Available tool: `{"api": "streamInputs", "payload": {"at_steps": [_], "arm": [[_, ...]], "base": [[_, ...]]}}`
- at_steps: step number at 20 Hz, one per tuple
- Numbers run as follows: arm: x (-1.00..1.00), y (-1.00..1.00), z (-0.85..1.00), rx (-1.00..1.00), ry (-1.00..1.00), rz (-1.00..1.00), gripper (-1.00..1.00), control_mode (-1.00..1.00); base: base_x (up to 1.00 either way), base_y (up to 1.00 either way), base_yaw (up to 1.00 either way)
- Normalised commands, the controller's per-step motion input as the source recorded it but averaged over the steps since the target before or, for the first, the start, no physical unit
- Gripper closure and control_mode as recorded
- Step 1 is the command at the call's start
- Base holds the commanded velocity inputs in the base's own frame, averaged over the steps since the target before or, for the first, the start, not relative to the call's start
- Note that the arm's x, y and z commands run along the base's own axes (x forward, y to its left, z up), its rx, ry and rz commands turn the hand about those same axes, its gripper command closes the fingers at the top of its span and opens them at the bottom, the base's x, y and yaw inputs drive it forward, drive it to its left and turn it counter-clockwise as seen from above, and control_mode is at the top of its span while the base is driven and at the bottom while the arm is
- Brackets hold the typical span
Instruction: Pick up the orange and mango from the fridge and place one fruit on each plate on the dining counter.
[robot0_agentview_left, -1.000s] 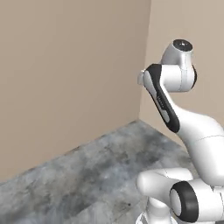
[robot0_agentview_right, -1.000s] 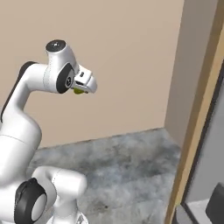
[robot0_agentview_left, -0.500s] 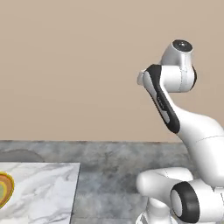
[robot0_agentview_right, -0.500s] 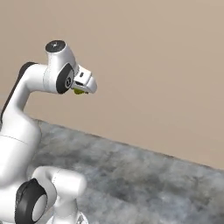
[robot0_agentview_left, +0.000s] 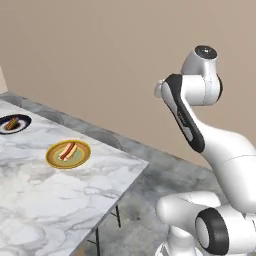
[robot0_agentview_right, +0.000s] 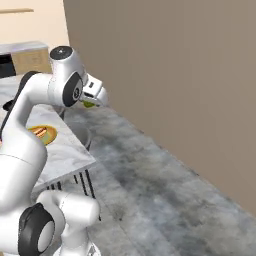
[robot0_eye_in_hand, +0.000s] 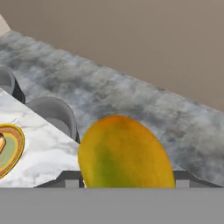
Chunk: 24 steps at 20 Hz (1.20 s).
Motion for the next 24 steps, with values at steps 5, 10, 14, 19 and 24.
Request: {"api": "streamInputs", "payload": {"at_steps": [5,10,14,19,24], "arm": [[0.00,0.00,0.00,0.00,0.00,0.00,1.00,1.00],[0.00,0.00,0.00,0.00,0.00,0.00,1.00,1.00],[0.00,0.00,0.00,0.00,0.00,0.00,1.00,1.00],[0.34,0.03,-0.75,0.00,0.35,0.13,1.00,-1.00],[0.78,0.09,-1.00,-0.02,0.36,0.15,1.00,-1.00]], "base": [[0.28,0.00,0.75],[0.68,-0.06,0.55],[0.21,0.00,0.31],[0.00,0.00,0.00],[0.00,0.00,0.00]]}}
